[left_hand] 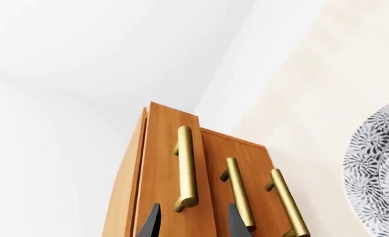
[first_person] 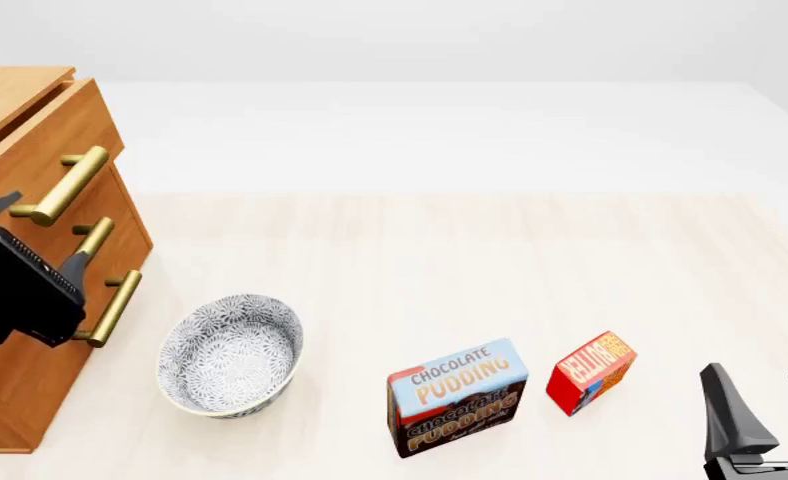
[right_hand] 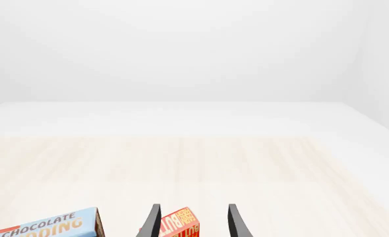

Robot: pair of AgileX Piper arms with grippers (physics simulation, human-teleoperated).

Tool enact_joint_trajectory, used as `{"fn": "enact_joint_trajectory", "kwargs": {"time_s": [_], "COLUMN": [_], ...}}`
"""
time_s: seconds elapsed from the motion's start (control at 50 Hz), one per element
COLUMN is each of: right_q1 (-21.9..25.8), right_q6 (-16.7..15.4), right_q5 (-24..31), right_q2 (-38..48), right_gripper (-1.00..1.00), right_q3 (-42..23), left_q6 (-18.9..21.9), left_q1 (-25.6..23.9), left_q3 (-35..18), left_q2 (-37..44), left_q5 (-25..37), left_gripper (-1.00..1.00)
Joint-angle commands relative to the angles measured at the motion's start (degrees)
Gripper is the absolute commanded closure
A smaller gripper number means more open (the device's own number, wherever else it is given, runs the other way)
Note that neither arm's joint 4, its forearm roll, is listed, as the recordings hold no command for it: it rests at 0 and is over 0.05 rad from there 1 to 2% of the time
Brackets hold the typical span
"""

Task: Put the butter at the back in the top drawer of the cabinet and close it.

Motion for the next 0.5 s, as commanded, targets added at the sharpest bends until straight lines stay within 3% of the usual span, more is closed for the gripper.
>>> {"fn": "enact_joint_trajectory", "kwargs": {"time_s": [0.02,0.5], "right_q1": [0.00,0.00], "right_q6": [0.00,0.00], "right_q5": [0.00,0.00], "right_q2": [0.00,0.00], "right_gripper": [-1.00,-1.00], "right_q3": [0.00,0.00], "left_q6": [0.21,1.36], "left_q1": [0.73,1.20], "left_q3": [0.11,-0.21], "left_q2": [1.21,7.51], "left_q5": [-1.14,-7.05], "left_gripper": [-1.00,-1.00]}}
